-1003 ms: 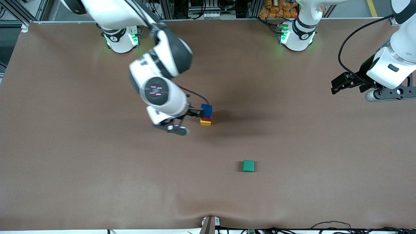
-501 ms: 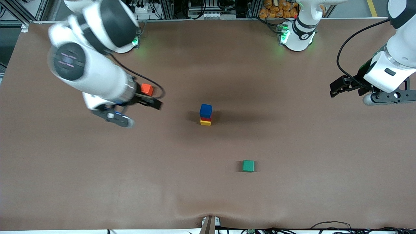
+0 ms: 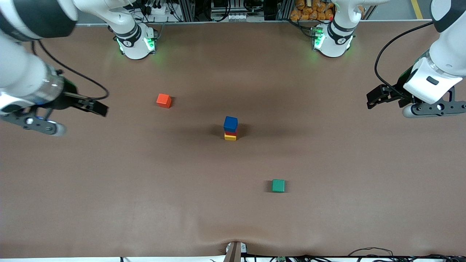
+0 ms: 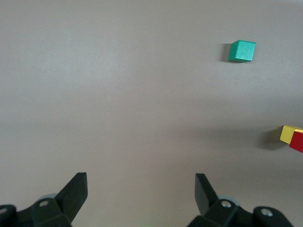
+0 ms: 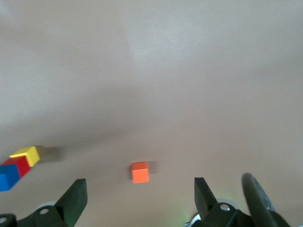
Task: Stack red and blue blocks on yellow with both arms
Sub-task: 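Open the right gripper and draw it back from the stack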
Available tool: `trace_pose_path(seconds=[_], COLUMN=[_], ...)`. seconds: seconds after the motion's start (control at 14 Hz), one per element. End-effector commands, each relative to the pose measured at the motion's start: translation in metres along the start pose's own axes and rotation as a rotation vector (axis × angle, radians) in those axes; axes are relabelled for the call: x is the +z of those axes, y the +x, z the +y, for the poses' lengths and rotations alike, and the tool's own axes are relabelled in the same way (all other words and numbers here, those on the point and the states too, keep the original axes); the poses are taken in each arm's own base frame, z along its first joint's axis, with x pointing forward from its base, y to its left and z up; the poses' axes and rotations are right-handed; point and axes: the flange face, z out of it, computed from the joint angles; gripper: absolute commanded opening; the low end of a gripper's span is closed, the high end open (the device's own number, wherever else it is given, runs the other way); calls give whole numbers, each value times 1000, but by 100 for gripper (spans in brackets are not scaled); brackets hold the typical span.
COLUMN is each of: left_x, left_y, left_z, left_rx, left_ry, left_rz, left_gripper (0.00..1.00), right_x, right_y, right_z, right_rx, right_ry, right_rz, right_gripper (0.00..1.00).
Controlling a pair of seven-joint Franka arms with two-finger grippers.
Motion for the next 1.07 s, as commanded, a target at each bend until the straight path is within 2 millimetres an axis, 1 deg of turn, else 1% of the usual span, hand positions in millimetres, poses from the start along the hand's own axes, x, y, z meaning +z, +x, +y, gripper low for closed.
trace_pose_path(seconds=[0.0, 0.07, 0.21, 0.29, 0.36, 0.43, 0.5, 0.57, 0.72, 0.79, 0.86, 0.93, 1.0], left_x=[-15, -19, -19, -19, -18, -17, -17, -19, -19, -19, -19, -21, -25], left_y=[-6, -9, -11, -11, -12, -13, -13, -13, -13, -15, -17, -20, -23], left_z=[-5, -7, -7, -7, -7, -8, -9, -11, -18, -19, -21, -21, -22], left_rx=[9, 4, 2, 2, 2, 2, 2, 12, 27, 41, 43, 44, 56], left_ry=[17, 17, 14, 10, 10, 13, 13, 12, 12, 14, 18, 20, 23], left_rz=[24, 25, 20, 19, 16, 4, -4, -1, -15, -31, -41, -47, -41], left_gripper=[100, 100, 100, 100, 100, 100, 100, 100, 100, 100, 100, 100, 100], right_x=[-1, 1, 3, 0, -6, -13, -14, -10, -1, 6, 8, 6, 6], right_y=[-9, -12, -24, -34, -45, -56, -63, -67, -70, -66, -65, -60, -56], right_z=[51, 69, 112, 125, 130, 132, 134, 136, 137, 135, 137, 144, 159], right_rx=[-33, -14, -50, -52, -52, -59, -62, -61, -62, -70, -104, -185, -240], right_ry=[-4, -5, 7, 16, 18, 6, 8, 9, 10, 6, 5, 5, 11], right_rz=[-16, -22, -8, 14, 56, 99, 119, 125, 126, 112, 115, 136, 137], right_gripper=[100, 100, 100, 100, 100, 100, 100, 100, 100, 100, 100, 100, 100])
